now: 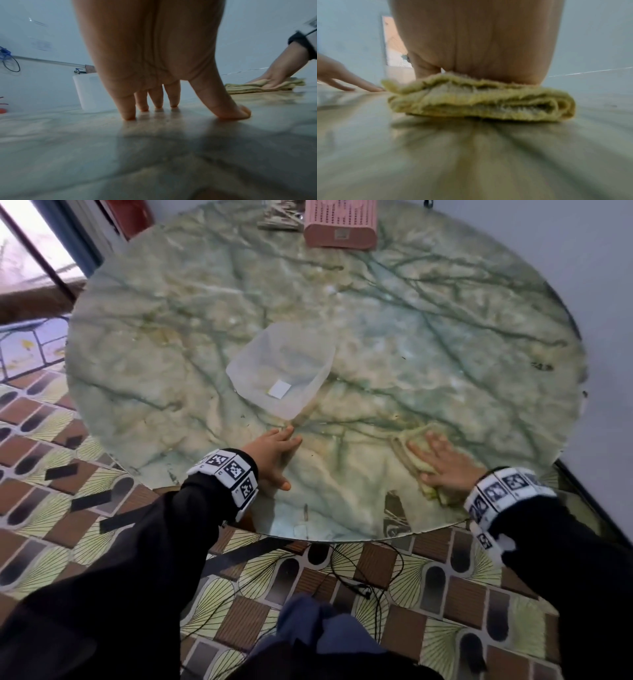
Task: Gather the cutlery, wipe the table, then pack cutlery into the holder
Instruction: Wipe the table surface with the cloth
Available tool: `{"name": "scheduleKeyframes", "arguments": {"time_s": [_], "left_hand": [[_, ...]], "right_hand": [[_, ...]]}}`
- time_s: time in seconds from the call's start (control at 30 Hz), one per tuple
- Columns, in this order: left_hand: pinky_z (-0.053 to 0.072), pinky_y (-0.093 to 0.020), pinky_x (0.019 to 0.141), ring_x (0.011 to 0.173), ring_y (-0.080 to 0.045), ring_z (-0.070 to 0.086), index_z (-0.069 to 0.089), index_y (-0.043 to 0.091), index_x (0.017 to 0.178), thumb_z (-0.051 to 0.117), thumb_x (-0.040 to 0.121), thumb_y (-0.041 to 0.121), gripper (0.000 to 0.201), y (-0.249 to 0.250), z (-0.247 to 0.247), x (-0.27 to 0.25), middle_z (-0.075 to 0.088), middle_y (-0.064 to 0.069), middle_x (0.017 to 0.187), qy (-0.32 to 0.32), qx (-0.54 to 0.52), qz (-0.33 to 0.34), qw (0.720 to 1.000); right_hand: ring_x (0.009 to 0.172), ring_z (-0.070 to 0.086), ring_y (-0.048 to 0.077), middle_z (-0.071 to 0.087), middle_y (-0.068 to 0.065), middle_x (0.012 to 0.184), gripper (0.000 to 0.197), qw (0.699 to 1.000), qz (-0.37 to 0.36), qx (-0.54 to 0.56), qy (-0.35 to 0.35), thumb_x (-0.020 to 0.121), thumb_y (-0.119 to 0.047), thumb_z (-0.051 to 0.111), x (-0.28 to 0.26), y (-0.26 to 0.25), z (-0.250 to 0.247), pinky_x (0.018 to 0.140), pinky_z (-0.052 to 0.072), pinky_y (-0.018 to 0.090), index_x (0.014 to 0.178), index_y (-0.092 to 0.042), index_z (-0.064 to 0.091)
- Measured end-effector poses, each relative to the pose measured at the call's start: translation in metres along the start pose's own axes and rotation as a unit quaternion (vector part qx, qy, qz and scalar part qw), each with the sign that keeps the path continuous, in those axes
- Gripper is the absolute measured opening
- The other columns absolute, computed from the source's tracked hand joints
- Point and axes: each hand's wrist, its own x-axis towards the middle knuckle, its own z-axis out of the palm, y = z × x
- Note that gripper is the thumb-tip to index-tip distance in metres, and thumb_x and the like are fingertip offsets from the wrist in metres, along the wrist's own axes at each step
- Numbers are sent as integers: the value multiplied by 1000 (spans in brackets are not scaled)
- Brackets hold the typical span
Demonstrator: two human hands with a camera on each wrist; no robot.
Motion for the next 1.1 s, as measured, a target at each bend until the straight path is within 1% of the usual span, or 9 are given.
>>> {"name": "scheduleKeyframes", "arguments": {"time_s": [0.07,0.13,0.3,0.43,0.6,0.73,0.83,0.93,1.1], "left_hand": [[10,-33,116,145,-29,2,7,18,149,79,69,35,109,0,1,-1,-2,-7,158,5,-10,-5,1000],[10,-32,116,145,-28,2,8,18,149,79,68,33,108,1,1,-2,-2,-7,158,8,-24,-6,1000],[9,-32,116,145,-29,4,12,14,148,82,65,30,110,-2,2,-3,0,-11,157,22,-61,2,998],[10,-35,117,145,-30,4,13,14,148,81,66,32,108,-3,6,-5,1,-12,157,29,-63,8,998],[9,-32,117,146,-25,3,19,16,147,79,69,28,100,-7,9,-10,3,-10,157,52,-107,13,993],[14,-28,115,143,-21,18,31,13,143,81,67,19,91,-18,4,-19,17,-7,155,64,-177,30,982],[21,-25,111,136,-21,33,39,12,139,82,65,13,87,-45,-4,-27,34,-8,149,73,-211,27,974],[22,-22,109,136,-24,32,39,14,139,81,67,13,84,-81,-14,-35,30,-11,149,55,-174,4,983],[23,-26,111,137,-26,29,37,21,141,80,69,21,84,-143,-20,-50,25,-9,150,70,-91,-36,993]], "right_hand": [[144,-16,27,-26,4,154,68,996,63,38,49,98,-40,35,14,-2,-13,115,4,51,145,-34,-13],[144,-12,32,-21,9,155,65,992,82,47,79,99,-35,35,28,-28,-21,116,4,46,148,-30,-7],[144,-14,28,-21,7,155,65,993,-83,-66,57,98,-40,33,29,-112,-2,116,3,49,147,-35,-8],[141,-25,18,-33,-5,150,68,979,-175,-94,-40,98,-37,36,-6,-103,25,112,-10,52,143,-44,-14],[142,-22,22,-32,0,151,70,997,-62,-34,-36,98,-33,38,-4,-41,0,114,-4,52,144,-37,-14],[144,-14,28,-24,7,154,69,997,50,28,51,98,-35,38,18,-67,-18,115,4,50,147,-32,-11],[144,-18,27,-27,6,153,67,999,11,25,41,98,-37,36,22,-129,-7,115,0,50,147,-35,-10],[141,-25,23,-33,0,151,68,997,-76,-10,-7,98,-36,37,10,-184,18,112,-6,55,145,-39,-12],[143,-20,21,-30,-3,152,68,998,-51,-25,-28,98,-31,38,-10,-167,21,114,-1,53,146,-36,-11]]}}
